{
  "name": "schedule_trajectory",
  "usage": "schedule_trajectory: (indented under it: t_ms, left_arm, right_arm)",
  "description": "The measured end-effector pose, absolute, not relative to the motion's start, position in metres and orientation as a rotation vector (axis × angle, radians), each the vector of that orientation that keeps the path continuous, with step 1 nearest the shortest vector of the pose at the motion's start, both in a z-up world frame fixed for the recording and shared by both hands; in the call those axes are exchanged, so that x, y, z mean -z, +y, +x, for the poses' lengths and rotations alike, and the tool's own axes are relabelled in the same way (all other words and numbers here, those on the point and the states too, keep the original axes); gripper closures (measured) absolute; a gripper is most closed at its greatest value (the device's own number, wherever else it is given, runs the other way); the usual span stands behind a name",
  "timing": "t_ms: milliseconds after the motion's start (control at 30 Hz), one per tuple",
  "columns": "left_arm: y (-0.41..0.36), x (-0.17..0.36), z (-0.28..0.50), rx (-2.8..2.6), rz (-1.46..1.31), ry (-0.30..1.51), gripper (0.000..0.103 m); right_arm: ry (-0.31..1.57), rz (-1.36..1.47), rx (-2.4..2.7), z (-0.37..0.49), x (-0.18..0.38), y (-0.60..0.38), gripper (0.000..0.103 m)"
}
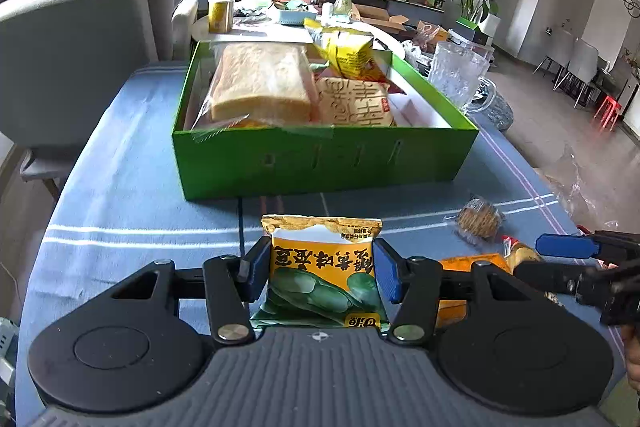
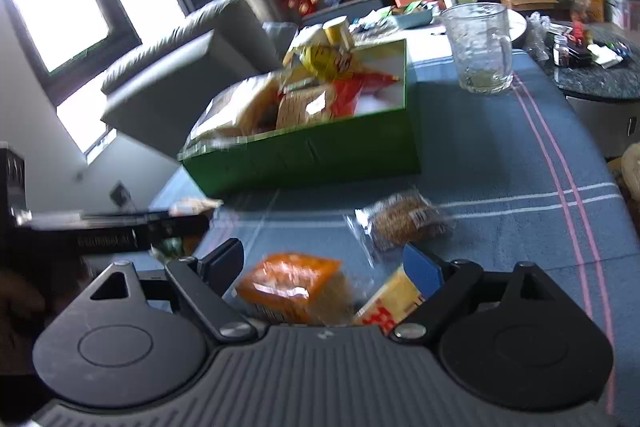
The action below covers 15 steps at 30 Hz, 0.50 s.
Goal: Organize snacks
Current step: 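Hold the pea bag in the left tool while the right tool grasps the orange bag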
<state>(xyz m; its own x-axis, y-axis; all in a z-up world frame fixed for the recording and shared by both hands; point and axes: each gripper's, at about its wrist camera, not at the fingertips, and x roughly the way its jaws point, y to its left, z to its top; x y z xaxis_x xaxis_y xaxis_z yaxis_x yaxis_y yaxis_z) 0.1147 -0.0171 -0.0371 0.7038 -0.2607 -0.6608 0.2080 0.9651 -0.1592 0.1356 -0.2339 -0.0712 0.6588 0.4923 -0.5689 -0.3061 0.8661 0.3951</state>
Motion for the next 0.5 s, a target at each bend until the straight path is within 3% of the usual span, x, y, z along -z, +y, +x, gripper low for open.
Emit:
schedule_trajectory:
  t_ms: [233,500]
  left_arm:
    - [-0.01,0.037,0.111,0.26,-0.102,0.737,0.053]
    - [0.002,0.047,0.111,0.245,-0.144,0.761,0.052]
  right_arm:
    - [0.765,0.008,-0.457,0.134,0.076,-0.207,0.025]
    - [0.79,-0.031,-0.43,0.159,0.085,-0.182,0.024]
